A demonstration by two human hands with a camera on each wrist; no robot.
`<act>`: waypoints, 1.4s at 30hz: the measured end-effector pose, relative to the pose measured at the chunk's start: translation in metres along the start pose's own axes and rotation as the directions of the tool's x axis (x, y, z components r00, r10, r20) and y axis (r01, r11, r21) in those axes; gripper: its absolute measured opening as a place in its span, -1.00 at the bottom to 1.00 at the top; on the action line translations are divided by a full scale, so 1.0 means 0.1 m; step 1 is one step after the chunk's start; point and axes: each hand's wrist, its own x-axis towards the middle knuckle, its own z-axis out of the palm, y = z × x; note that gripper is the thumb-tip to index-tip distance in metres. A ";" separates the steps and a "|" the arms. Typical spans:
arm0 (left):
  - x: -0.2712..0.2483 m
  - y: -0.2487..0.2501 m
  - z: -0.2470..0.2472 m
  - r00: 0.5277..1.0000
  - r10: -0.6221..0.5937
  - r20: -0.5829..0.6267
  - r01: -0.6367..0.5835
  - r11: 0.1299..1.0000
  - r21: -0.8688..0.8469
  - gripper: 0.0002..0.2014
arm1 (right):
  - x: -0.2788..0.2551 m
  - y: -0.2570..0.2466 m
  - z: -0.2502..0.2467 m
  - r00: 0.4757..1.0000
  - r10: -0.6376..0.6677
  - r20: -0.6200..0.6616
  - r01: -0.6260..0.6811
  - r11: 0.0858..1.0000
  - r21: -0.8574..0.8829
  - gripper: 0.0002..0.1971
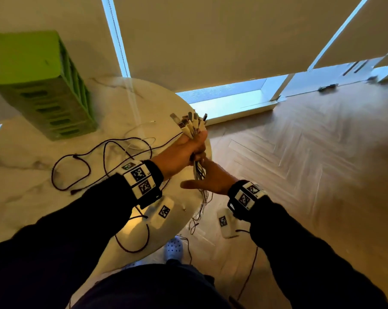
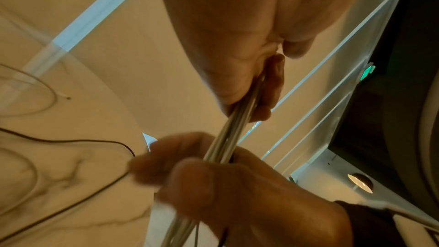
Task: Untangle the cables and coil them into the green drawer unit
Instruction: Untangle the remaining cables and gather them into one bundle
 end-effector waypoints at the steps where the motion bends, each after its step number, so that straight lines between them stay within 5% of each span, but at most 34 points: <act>1: -0.07 0.04 -0.08 1.000 -0.001 -0.014 0.001 1.000 -0.022 -0.68 | 0.08 -0.10 0.09 0.996 0.010 0.085 -0.011 1.000 0.014 -0.52; 3: -0.18 0.10 -0.22 1.000 0.006 -0.021 -0.008 0.998 -0.067 -0.70 | 0.18 -0.21 0.23 0.977 0.022 0.214 -0.030 0.999 0.032 -0.82; 7: -0.46 0.11 -0.66 0.998 0.015 -0.055 -0.025 0.980 -0.198 -0.72 | 0.42 -0.39 0.32 0.919 0.082 0.385 -0.067 0.996 -0.053 -0.66; 10: -0.59 0.06 -0.95 0.975 0.014 -0.220 -0.086 0.943 -0.320 -0.73 | 0.70 -0.54 0.44 0.949 0.057 0.311 0.028 0.965 -0.261 -0.59; 14: -0.64 -0.08 -1.29 0.873 0.018 -0.488 -0.195 0.929 -0.315 -0.73 | 0.90 -0.75 0.90 0.967 -0.111 0.231 0.216 0.837 -0.503 -0.62; 18: -0.71 -0.25 -1.59 0.796 -0.046 -0.604 -0.171 0.939 -0.297 -0.76 | 1.07 -0.96 1.05 0.903 -0.084 0.421 0.271 0.872 -0.408 -0.11; 22: -0.71 -0.32 -1.84 0.755 -0.073 -0.652 -0.162 0.942 -0.294 -0.72 | 1.53 -1.20 0.90 0.949 -0.173 0.264 0.219 0.963 -0.159 -0.47; 24: -0.69 -0.34 -1.93 0.740 -0.089 -0.667 -0.162 0.938 -0.305 -0.72 | 1.88 -1.21 0.85 0.981 -0.148 0.126 0.169 0.971 -0.169 -0.55; 27: -0.66 -0.39 -2.03 0.736 -0.100 -0.669 -0.152 0.939 -0.307 -0.73 | 2.48 -1.00 0.91 0.989 -0.078 0.124 0.127 0.882 -0.455 -0.72; 31: -0.66 -0.41 -2.11 0.741 -0.110 -0.662 -0.100 0.957 -0.271 -0.67 | 2.93 -0.77 1.18 0.974 0.177 0.140 -0.016 0.672 -0.740 -0.65; 36: -0.69 -0.47 -2.16 0.742 -0.095 -0.664 -0.098 0.964 -0.248 -0.68 | 3.01 -0.62 1.40 0.994 0.055 0.090 0.043 0.565 -0.824 -0.67; 42: -0.70 -0.60 -2.18 0.727 -0.099 -0.680 -0.105 0.962 -0.252 -0.68 | 3.06 -0.93 1.15 0.965 -0.113 0.238 0.236 0.773 -0.588 -0.76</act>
